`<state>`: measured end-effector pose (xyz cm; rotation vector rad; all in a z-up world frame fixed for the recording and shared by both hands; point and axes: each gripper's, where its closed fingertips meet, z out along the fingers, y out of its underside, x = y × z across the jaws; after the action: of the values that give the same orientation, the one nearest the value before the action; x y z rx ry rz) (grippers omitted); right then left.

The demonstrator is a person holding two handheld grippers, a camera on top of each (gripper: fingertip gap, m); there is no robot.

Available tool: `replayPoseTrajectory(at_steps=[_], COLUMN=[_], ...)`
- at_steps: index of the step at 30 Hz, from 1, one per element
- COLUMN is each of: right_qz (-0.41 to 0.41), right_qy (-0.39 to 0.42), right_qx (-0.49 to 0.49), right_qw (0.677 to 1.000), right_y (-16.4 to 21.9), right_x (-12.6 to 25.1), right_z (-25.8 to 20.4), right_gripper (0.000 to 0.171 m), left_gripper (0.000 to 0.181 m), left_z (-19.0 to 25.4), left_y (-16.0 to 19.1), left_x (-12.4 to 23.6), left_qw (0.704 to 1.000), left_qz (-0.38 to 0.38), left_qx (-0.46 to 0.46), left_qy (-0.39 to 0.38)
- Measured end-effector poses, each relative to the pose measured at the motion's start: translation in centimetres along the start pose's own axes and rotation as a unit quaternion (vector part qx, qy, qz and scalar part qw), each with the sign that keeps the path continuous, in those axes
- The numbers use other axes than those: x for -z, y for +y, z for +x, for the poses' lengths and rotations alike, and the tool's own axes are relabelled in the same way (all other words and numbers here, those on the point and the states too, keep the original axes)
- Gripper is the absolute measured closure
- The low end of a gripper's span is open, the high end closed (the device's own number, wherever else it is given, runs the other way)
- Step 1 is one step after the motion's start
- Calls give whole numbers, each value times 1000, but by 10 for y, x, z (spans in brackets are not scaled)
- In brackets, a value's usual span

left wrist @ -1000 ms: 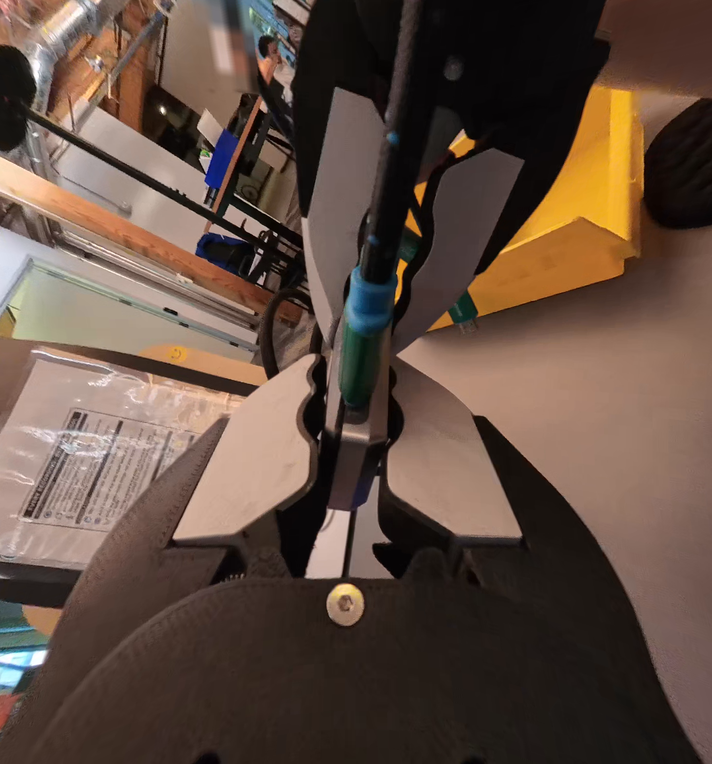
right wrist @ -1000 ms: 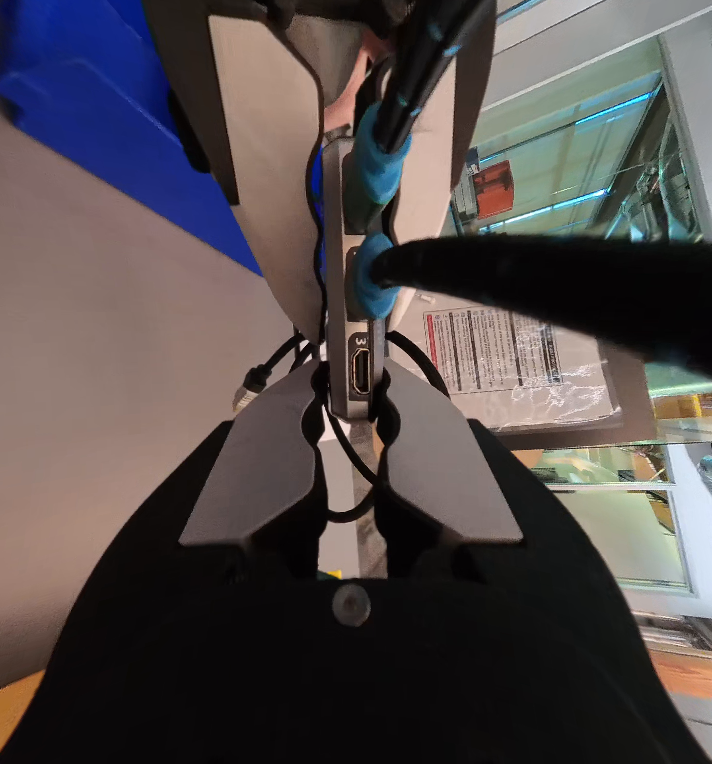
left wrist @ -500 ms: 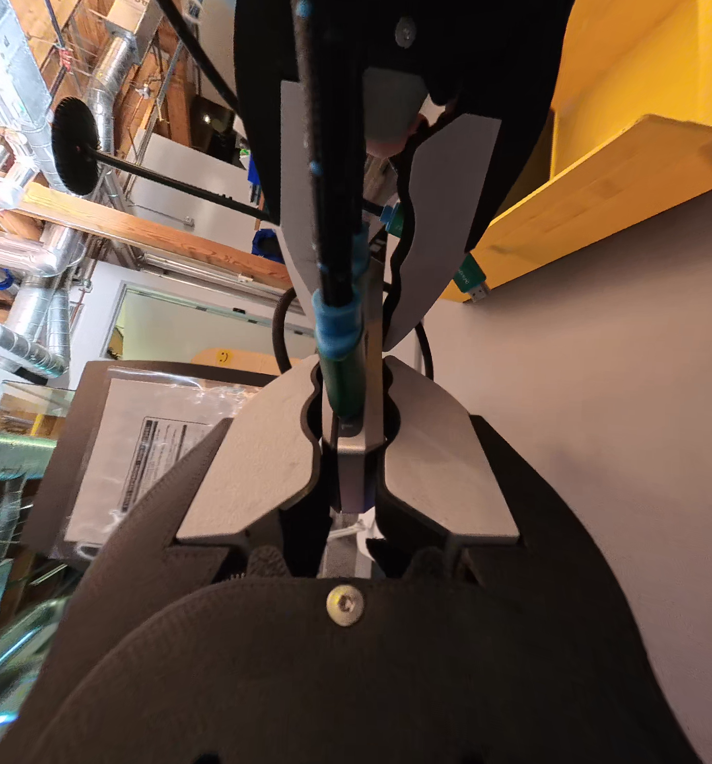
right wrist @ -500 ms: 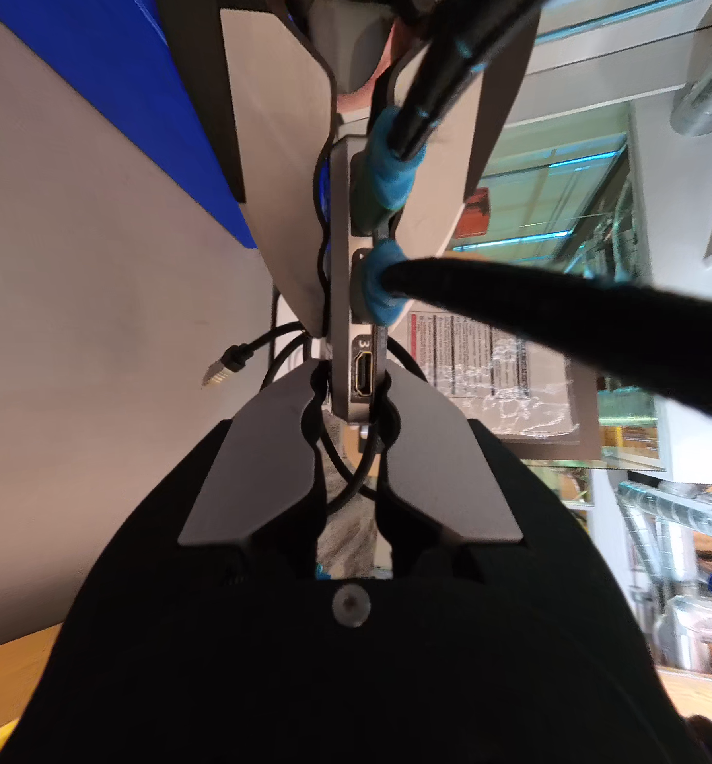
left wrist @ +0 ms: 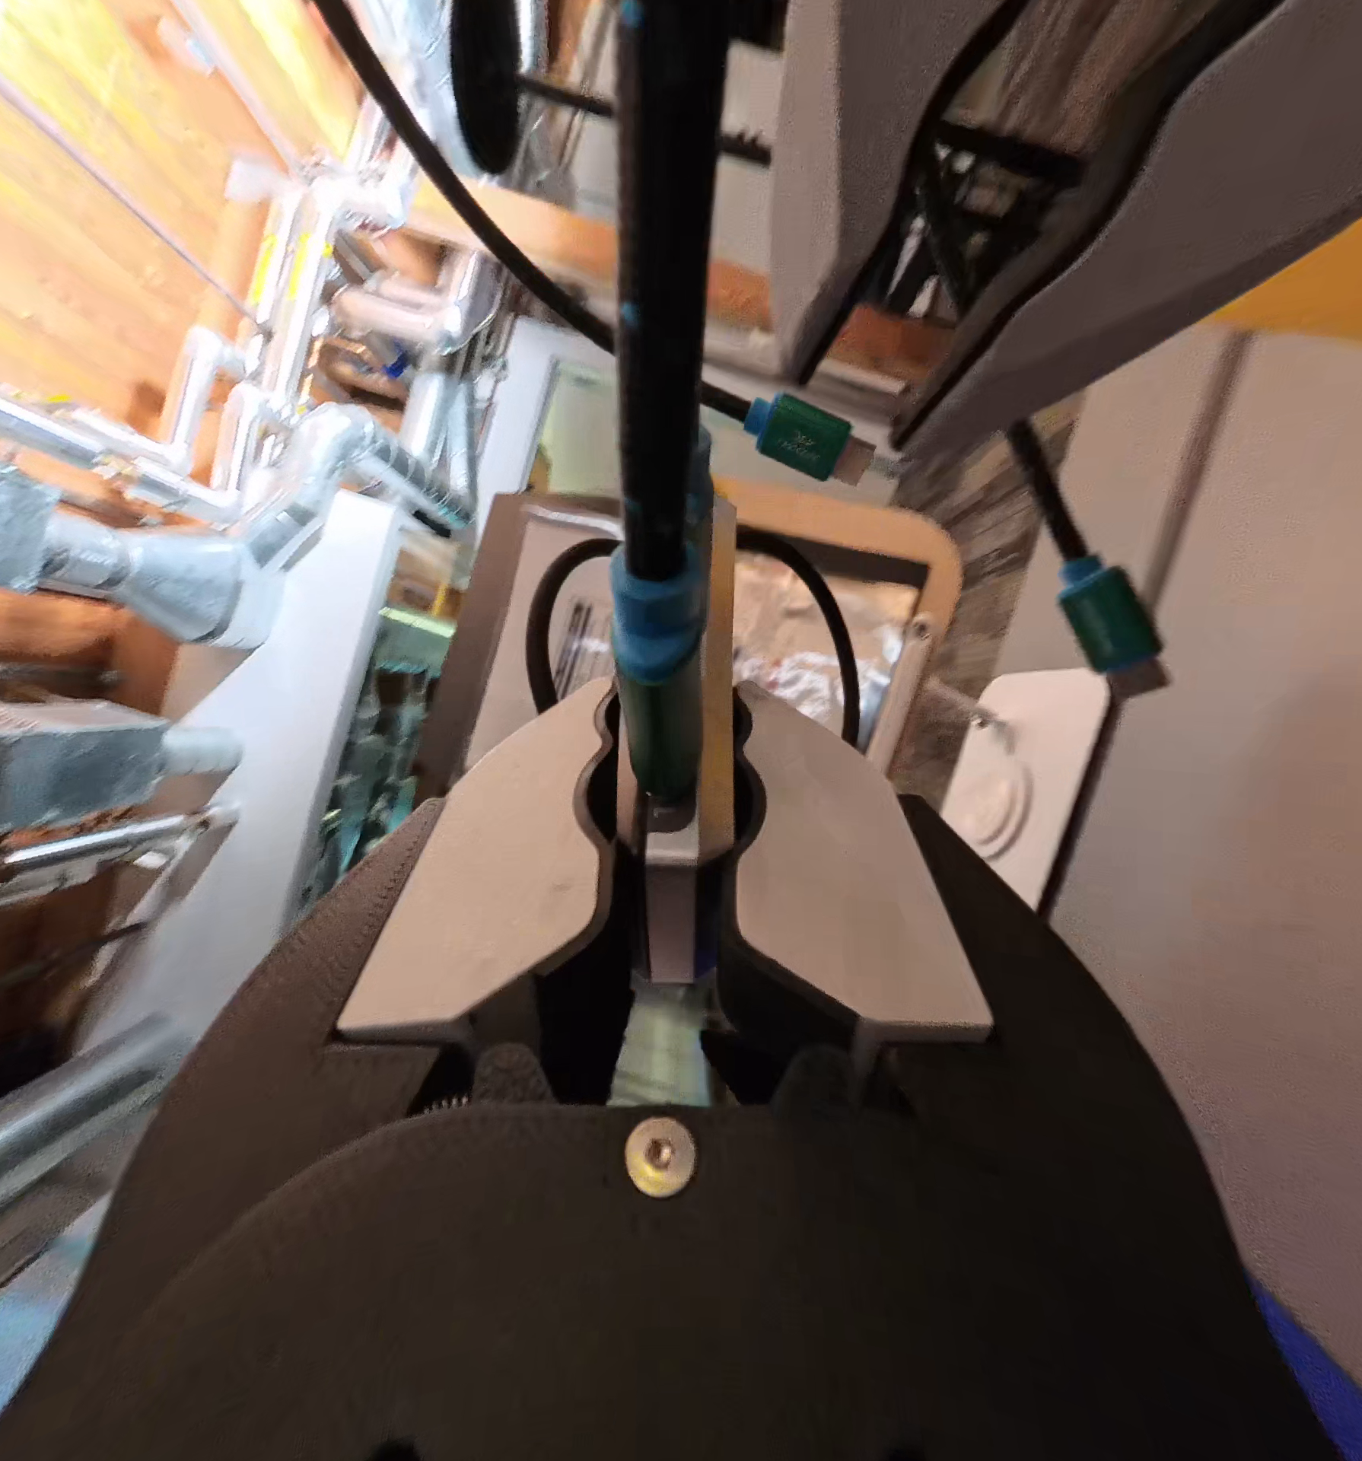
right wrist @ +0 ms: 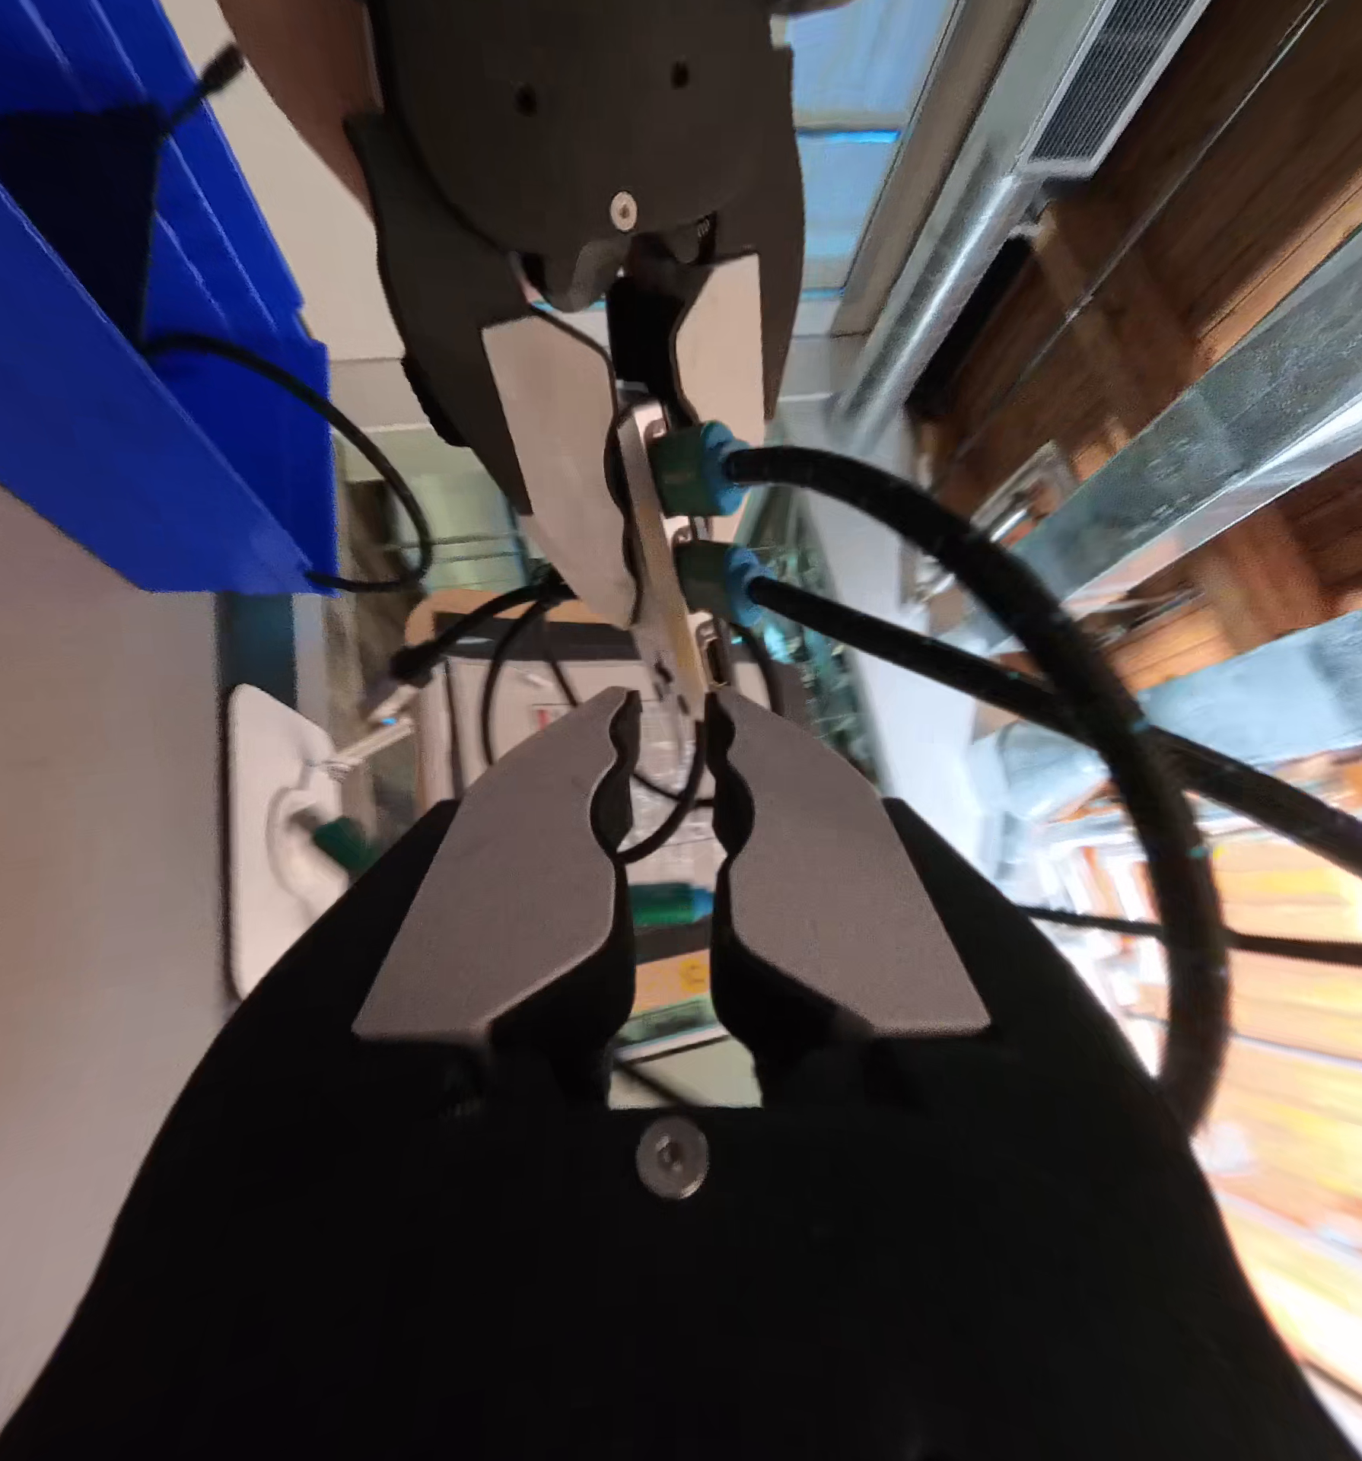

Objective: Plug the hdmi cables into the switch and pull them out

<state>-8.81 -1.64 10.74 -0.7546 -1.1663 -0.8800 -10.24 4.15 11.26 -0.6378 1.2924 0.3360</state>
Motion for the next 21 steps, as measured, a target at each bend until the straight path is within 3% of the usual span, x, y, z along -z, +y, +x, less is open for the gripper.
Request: replayPoseTrajectory(at_steps=[4,10,14,21], right_qz=[26,53,74,15], right_qy=[-65,-92,-84,-61], right_qx=[-196,-472,-536,-571], right_qw=[978,875,837,819], right_y=[-14,-30,-35,-22], right_x=[-11,-25,-25,-31], right_z=[-11,-6,0,-8], right_gripper=[156,154,153,162], left_gripper=[159,159,159,158], left_z=[-10,-8,-5,1], left_y=[21,31,32,35], left_x=[-6,-10,-12,-15], left_qw=[998,996,996,995], left_qz=[-42,-57,-60,-71], left_qx=[-14,-16,-22,-41], left_qy=[-50,-61,-63,-61])
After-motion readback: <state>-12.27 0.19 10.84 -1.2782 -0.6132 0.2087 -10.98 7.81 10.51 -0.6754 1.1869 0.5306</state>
